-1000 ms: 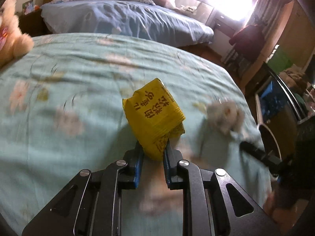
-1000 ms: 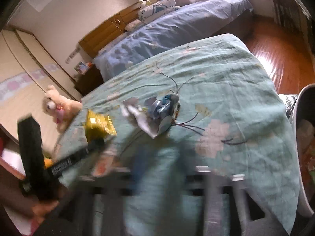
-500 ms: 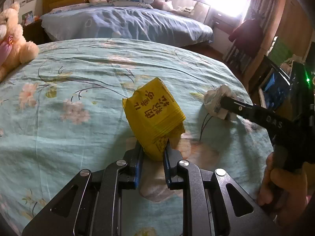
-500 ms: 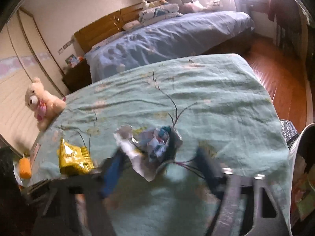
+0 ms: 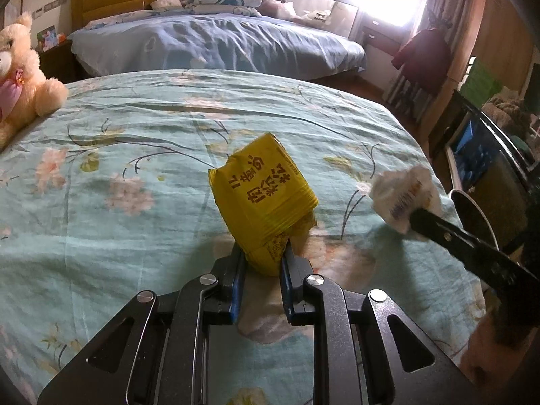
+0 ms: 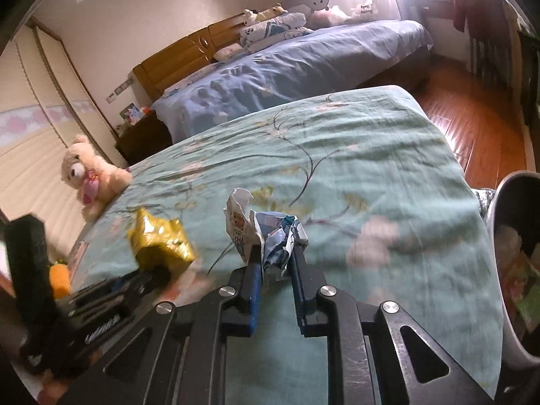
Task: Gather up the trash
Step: 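Carry the yellow snack bag and crumpled wrapper over the trash bin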
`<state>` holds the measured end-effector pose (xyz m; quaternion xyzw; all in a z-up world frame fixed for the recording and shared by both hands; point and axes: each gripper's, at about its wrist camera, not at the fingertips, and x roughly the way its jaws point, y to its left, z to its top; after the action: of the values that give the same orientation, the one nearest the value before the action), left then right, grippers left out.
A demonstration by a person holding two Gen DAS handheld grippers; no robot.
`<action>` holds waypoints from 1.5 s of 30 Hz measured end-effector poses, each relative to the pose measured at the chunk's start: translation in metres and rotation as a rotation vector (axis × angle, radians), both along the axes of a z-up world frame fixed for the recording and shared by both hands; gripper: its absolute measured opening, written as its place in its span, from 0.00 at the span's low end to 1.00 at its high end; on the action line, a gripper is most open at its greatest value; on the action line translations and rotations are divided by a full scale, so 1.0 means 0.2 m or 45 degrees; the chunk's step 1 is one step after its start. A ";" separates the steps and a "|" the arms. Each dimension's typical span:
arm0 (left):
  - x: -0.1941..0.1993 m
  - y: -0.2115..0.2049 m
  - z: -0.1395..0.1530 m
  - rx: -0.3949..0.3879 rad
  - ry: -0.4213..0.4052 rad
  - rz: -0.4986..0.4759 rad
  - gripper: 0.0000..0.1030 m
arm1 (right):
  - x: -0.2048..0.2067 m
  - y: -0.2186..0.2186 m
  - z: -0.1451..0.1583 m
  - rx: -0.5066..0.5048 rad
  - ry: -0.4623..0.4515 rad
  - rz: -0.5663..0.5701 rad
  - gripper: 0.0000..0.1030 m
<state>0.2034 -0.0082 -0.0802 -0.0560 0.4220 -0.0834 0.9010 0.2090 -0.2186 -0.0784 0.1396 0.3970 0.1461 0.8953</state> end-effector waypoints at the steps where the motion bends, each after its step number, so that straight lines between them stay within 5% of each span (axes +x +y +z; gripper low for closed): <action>1: -0.01 -0.01 0.00 0.000 0.002 0.000 0.16 | -0.02 0.00 0.01 0.004 -0.002 0.000 0.16; 16: -0.25 -0.23 0.07 0.065 -0.055 -0.103 0.16 | -0.24 -0.13 0.06 0.054 -0.048 -0.044 0.16; 45: -0.36 -0.53 0.12 0.091 -0.074 -0.278 0.16 | -0.46 -0.44 0.04 0.086 -0.041 -0.195 0.16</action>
<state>0.1304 -0.1135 -0.0562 0.0248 0.4019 -0.1674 0.8999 0.1168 -0.3061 -0.0700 0.1975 0.3655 0.0927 0.9049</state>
